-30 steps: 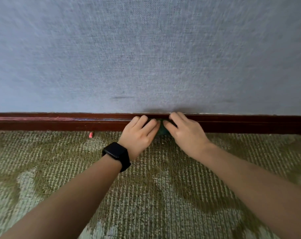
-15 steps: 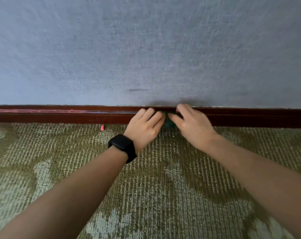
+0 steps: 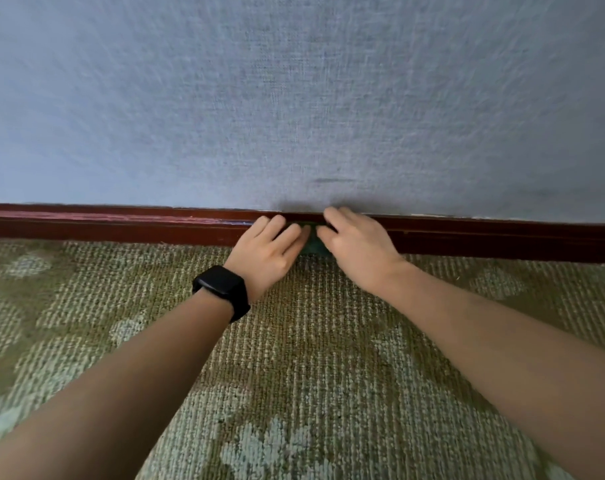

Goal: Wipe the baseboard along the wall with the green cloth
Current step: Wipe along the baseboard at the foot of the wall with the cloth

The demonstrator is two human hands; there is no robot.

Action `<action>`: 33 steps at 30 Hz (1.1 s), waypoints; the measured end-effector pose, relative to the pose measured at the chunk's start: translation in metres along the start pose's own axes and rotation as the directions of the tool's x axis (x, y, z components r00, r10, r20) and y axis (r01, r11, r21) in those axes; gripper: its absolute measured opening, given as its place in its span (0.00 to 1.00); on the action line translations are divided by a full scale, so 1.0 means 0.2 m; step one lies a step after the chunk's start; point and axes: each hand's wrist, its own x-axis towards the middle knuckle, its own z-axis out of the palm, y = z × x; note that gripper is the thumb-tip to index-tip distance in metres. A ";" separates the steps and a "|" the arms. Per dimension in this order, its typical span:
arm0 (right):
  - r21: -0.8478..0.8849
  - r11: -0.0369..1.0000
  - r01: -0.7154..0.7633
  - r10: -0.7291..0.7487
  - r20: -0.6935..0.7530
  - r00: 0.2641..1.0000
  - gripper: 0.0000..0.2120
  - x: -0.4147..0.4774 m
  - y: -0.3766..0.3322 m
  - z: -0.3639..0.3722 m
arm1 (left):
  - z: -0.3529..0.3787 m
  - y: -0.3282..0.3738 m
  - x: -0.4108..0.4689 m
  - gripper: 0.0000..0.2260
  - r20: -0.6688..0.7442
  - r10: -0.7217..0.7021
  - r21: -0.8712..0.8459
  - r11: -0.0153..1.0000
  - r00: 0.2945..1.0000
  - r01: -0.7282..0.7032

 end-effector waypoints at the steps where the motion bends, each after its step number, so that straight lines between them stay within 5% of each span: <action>1: -0.015 1.000 -0.001 0.002 0.008 1.000 0.13 0.00 0.00 0.00 | 0.00 0.01 0.00 0.11 -0.001 -0.023 -0.006 1.000 1.000 0.023; 12: -0.085 0.996 -0.003 -0.001 -0.044 0.999 0.18 -0.15 0.15 -0.02 | 0.05 0.14 0.15 0.11 -0.150 -0.041 -0.143 0.989 0.988 0.019; 24: 0.080 0.992 0.095 -0.083 -0.148 0.986 0.08 0.12 -0.13 0.05 | 0.02 -0.16 -0.16 0.13 -0.028 -0.016 -0.054 0.998 0.999 0.015; 29: 0.008 0.998 0.057 -0.056 -0.108 0.993 0.13 0.10 -0.09 0.00 | 0.02 -0.09 -0.11 0.12 -0.054 -0.097 -0.094 0.991 0.994 0.092; 33: -0.033 0.999 -0.030 0.027 -0.074 0.997 0.18 -0.01 -0.02 -0.01 | 0.04 -0.05 -0.01 0.10 -0.135 0.018 -0.098 0.995 0.991 -0.032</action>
